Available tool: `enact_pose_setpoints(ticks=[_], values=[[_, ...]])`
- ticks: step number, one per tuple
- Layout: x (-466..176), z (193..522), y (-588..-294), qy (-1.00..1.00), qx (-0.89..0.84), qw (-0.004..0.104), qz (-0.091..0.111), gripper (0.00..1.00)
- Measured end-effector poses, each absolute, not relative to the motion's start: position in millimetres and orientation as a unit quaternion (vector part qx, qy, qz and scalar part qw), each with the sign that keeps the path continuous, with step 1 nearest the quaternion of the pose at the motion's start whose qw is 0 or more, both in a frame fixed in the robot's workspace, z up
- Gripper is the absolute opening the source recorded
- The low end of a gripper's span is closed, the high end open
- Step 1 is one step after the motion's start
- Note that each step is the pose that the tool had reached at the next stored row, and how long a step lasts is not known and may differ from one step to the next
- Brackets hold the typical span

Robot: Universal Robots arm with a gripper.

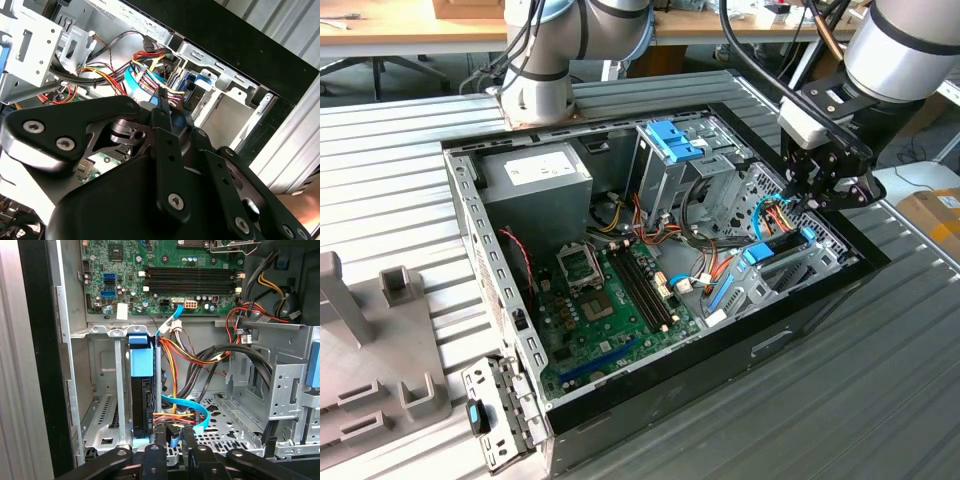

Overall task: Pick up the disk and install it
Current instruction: 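Insert the second disk wire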

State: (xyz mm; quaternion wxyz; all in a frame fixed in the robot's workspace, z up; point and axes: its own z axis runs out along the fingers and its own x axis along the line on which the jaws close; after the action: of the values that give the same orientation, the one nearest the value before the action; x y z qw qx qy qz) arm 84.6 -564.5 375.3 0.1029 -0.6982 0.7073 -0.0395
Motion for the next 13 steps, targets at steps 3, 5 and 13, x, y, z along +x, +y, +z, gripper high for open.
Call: enact_pose_setpoints(ticks=[3, 5, 13], values=[[84.6, 375.3, -564.6, 0.707, -0.698, 0.103, -0.04, 0.2], [84.6, 375.3, -564.5, 0.707, -0.698, 0.103, -0.04, 0.18], [84.5, 375.1, -565.5, 0.707, -0.698, 0.103, -0.04, 0.16]])
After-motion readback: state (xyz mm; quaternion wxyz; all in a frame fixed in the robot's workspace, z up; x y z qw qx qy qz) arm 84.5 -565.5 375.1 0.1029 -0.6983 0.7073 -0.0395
